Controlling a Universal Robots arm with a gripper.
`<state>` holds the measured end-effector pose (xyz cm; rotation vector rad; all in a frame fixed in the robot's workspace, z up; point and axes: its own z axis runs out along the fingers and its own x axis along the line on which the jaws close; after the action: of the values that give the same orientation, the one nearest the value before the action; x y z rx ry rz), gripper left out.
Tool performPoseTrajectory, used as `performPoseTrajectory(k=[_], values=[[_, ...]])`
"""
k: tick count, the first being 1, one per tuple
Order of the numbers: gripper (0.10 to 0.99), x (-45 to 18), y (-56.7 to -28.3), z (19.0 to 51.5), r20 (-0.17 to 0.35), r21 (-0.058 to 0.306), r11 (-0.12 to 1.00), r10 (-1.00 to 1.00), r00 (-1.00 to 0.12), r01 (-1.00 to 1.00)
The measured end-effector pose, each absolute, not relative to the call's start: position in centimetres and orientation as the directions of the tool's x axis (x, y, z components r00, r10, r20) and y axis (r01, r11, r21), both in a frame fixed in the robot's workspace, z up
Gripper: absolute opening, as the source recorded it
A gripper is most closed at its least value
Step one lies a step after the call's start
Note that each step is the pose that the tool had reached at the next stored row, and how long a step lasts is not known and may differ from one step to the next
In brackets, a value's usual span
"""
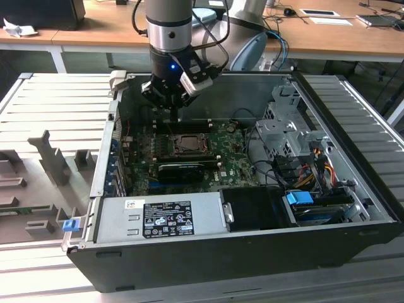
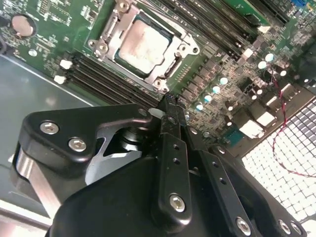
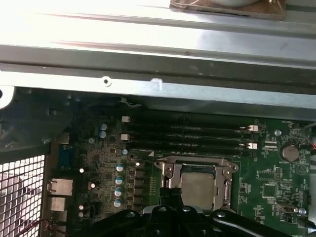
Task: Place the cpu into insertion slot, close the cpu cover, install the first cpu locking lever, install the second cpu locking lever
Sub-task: 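Install the first cpu locking lever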
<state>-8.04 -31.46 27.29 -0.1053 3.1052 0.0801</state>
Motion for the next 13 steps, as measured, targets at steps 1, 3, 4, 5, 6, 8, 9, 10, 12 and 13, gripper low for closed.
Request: performPoseTrajectory(k=[1, 3, 4, 5, 6, 8, 9, 10, 12, 13], values=[[0.106, -8.2, -31.5, 27.2, -0.035, 0.050, 0.996, -0.067, -0.997, -0.069], [0.106, -9.3, -31.5, 26.9, -0.035, 0.051, 0.996, -0.067, -0.997, -0.069], [0.106, -9.9, -31.4, 26.6, -0.035, 0.050, 0.996, -0.067, -0.997, -0.069], [0.106, -10.2, -31.4, 26.4, -0.035, 0.050, 0.996, -0.067, -0.997, -0.069], [0.106, -10.5, -31.4, 26.3, -0.035, 0.050, 0.996, -0.067, -0.997, -0.069], [0.106, -11.1, -31.4, 25.9, -0.035, 0.051, 0.996, -0.068, -0.997, -0.070], [0.106, -11.2, -31.4, 25.9, -0.035, 0.050, 0.996, -0.069, -0.997, -0.071], [0.106, -11.3, -31.3, 25.8, -0.035, 0.050, 0.996, -0.070, -0.997, -0.072], [0.106, -11.4, -31.1, 25.7, -0.035, 0.050, 0.996, -0.070, -0.997, -0.072], [0.106, -11.5, -30.9, 25.7, -0.035, 0.050, 0.996, -0.070, -0.997, -0.072]])
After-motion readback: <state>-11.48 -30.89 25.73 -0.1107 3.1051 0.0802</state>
